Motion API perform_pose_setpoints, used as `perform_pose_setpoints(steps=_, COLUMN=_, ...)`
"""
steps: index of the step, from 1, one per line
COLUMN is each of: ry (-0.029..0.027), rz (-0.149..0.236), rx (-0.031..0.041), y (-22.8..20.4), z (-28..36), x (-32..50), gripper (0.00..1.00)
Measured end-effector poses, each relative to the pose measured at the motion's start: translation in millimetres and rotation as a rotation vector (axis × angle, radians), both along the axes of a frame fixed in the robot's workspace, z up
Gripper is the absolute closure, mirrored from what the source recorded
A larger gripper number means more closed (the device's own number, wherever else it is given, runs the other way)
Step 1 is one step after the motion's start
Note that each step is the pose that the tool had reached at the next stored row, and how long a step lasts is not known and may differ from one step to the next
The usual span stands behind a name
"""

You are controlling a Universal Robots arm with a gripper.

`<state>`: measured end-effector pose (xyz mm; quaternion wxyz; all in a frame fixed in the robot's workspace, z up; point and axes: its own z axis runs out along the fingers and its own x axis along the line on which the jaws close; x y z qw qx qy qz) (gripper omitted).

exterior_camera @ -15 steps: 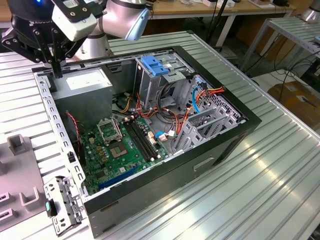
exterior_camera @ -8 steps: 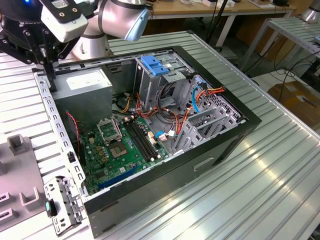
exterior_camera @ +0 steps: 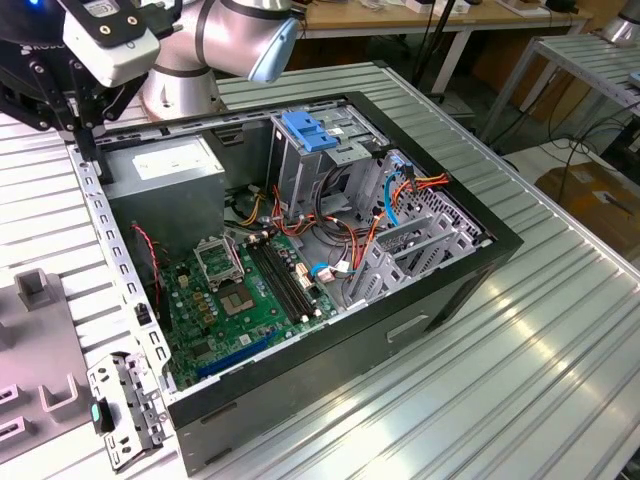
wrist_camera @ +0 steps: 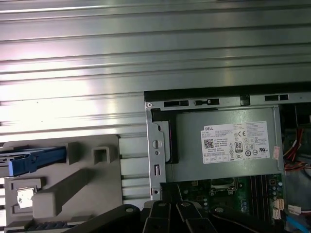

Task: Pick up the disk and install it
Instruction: 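Reach for the disk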

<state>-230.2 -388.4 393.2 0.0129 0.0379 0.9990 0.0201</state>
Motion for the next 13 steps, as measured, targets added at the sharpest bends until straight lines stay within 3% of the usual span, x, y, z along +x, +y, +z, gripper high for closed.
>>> perform_pose_setpoints(steps=13, ry=0.0001, rz=0.0, rx=-0.0001, y=0.0, z=0.0, x=-4.0, gripper=0.89)
